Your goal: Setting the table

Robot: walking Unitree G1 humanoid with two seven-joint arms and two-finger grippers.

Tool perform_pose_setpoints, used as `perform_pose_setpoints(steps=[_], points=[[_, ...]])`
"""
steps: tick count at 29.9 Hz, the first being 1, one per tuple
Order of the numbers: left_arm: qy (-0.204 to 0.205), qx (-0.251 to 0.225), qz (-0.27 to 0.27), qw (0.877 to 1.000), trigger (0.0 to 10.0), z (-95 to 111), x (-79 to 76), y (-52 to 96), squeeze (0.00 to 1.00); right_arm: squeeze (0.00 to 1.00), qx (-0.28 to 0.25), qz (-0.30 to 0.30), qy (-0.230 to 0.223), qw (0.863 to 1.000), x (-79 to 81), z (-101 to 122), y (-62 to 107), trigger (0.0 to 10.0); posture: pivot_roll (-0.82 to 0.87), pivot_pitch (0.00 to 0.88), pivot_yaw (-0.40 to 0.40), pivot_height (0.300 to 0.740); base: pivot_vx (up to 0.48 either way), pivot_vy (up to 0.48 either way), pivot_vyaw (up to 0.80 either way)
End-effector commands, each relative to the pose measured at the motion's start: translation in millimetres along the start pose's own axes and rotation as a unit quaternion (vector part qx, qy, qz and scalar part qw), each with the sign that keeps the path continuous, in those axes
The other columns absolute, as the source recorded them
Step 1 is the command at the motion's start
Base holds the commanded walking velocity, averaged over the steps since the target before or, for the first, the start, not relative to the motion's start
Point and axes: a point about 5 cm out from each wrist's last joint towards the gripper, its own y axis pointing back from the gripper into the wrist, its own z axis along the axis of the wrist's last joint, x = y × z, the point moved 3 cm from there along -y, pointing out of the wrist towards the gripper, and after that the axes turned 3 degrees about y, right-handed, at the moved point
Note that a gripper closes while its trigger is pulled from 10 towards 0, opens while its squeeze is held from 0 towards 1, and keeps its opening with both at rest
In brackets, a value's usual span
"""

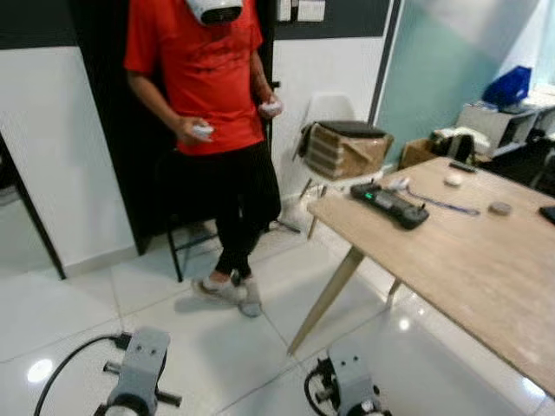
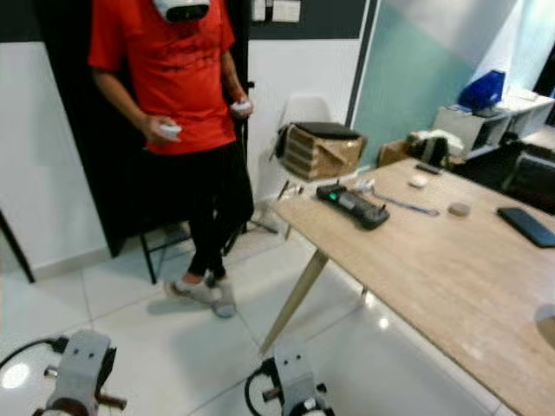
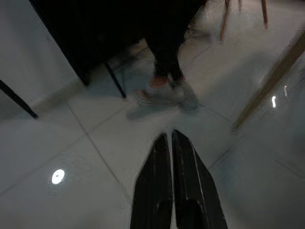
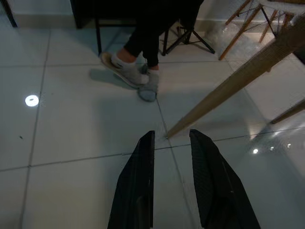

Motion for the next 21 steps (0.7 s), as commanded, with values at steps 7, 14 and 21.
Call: perform_pose_setpoints(steps=[7,14,21], points=[[0.017,-0.057,-0.015,0.998,10.0,44,-10.1,-2.0,0.0,0.0,-0.095,0.005,-0.012,0.995,1.6,58,-12.2,10.0,0.08,0.039,0.027,0.74,0.0,0.0,0.79],[0.026,-0.089,-0.029,0.995,10.0,74,-16.0,2.7,0.0,0.0,-0.141,0.01,-0.021,0.99,2.5,91,-12.5,10.0,0.09,0.038,0.028,0.74,0.0,0.0,0.79],[0.04,-0.111,-0.042,0.992,10.0,97,-17.3,4.0,0.0,0.0,-0.152,0.015,-0.024,0.988,3.2,102,-10.8,10.0,0.09,0.033,0.03,0.74,0.0,0.0,0.79]])
